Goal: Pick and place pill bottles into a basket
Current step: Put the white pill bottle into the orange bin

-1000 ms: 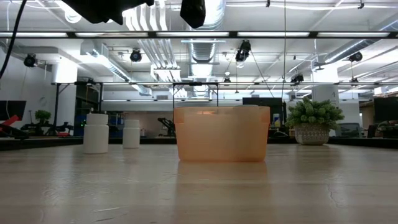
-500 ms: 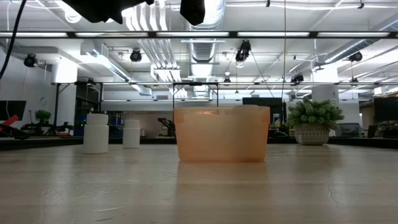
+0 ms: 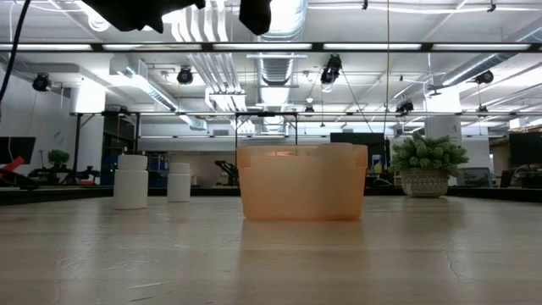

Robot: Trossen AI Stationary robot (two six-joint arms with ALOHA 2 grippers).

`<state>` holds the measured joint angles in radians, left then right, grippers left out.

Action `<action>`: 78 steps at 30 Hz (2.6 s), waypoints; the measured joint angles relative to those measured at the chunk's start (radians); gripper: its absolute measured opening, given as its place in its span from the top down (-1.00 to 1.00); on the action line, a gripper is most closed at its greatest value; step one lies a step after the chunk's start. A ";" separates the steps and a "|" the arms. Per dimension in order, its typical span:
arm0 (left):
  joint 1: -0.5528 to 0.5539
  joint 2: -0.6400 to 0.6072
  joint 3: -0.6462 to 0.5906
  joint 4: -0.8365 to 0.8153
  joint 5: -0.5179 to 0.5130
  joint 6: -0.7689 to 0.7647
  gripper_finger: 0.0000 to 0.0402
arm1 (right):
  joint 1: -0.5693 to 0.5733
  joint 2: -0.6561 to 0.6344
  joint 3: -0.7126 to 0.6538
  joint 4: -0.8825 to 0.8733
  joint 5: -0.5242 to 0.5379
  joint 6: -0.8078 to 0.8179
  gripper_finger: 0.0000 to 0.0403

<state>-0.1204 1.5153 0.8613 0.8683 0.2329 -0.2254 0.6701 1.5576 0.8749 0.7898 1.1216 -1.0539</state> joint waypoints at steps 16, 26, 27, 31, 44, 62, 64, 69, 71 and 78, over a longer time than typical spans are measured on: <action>-0.004 -0.271 -0.197 0.008 -0.171 0.107 -0.37 | -0.025 -0.025 0.119 -0.333 0.029 0.334 0.27; -0.022 -0.401 -0.282 0.005 -0.210 0.199 -0.37 | -0.156 -0.019 0.402 -1.174 -0.230 1.031 0.27; -0.026 -0.407 -0.285 0.007 -0.210 0.210 -0.37 | -0.174 -0.019 0.418 -1.210 -0.273 1.064 0.27; -0.040 -0.436 -0.298 0.007 -0.214 0.264 -0.37 | -0.254 -0.018 0.457 -1.287 -0.481 1.114 0.27; -0.100 -0.461 -0.304 -0.082 -0.476 0.442 -0.37 | -0.427 -0.003 0.478 -1.447 -0.885 1.162 0.27; -0.104 -0.551 -0.304 -0.252 -0.557 0.443 -0.37 | -0.473 0.198 0.609 -1.545 -1.049 1.061 0.27; -0.104 -0.548 -0.304 -0.252 -0.556 0.443 -0.37 | -0.473 0.234 0.655 -1.576 -1.051 1.048 0.27; -0.105 -0.548 -0.304 -0.252 -0.556 0.443 -0.37 | -0.472 0.325 0.758 -1.686 -1.052 1.019 0.27; -0.105 -0.548 -0.304 -0.251 -0.556 0.442 -0.37 | -0.472 0.360 0.792 -1.729 -1.052 1.009 0.27; -0.105 -0.548 -0.304 -0.251 -0.556 0.442 -0.37 | -0.472 0.473 0.880 -1.792 -1.053 0.966 0.27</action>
<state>-0.2249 0.9672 0.5575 0.6170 -0.3230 0.2169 0.1978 2.0308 1.7552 -1.0017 0.0684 -0.0881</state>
